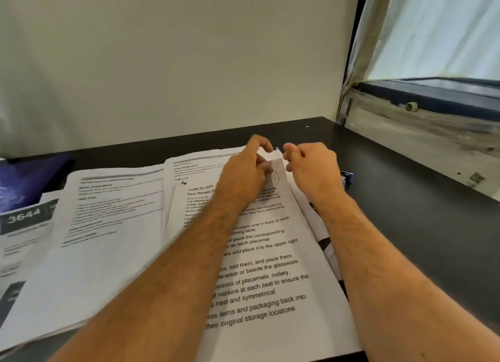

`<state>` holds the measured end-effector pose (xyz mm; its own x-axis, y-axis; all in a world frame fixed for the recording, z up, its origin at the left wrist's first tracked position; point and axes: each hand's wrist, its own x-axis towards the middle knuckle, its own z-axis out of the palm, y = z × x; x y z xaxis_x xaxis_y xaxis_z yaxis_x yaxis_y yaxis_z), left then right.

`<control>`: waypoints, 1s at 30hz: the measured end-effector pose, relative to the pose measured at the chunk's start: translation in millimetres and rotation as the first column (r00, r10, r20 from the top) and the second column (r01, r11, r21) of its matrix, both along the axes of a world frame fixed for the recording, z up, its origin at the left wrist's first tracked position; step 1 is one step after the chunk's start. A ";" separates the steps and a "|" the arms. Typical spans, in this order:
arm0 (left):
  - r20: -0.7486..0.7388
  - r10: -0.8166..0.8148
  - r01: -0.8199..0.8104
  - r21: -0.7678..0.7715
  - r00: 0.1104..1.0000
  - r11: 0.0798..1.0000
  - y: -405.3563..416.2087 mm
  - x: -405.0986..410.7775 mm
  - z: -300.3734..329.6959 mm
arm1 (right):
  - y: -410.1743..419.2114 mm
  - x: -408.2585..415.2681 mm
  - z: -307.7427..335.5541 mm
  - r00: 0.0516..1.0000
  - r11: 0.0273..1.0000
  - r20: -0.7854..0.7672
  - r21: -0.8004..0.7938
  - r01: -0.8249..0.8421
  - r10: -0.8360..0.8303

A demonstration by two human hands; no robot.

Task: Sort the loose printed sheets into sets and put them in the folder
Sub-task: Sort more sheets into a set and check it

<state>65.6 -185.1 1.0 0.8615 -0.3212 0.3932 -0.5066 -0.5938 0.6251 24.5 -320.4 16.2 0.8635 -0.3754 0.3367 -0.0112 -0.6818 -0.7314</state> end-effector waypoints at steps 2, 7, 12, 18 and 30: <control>-0.008 0.007 -0.007 0.094 1.000 0.996 -3.3 -0.7 -1.1 | -4.2 -1.5 -1.1 0.998 0.986 -0.024 -0.161 0.051 -0.056; -0.008 0.005 -0.004 0.144 1.000 0.990 -4.1 -3.3 -1.4 | -16.6 -2.7 -5.3 0.915 0.858 -0.219 -0.472 0.204 -0.338; 0.002 -0.003 0.003 0.167 1.000 0.986 -3.9 -2.1 -3.7 | -20.4 0.7 -7.6 0.873 0.896 -0.352 -0.403 0.185 -0.338; -0.018 -0.008 0.011 0.171 1.000 0.985 -3.5 2.7 -7.2 | -20.5 2.6 -7.6 0.880 0.900 -0.335 -0.389 0.195 -0.335; -0.014 -0.005 0.007 0.127 1.000 0.992 -3.7 -1.6 -3.8 | -6.7 12.5 -2.1 0.978 0.963 0.194 0.269 0.026 -0.081</control>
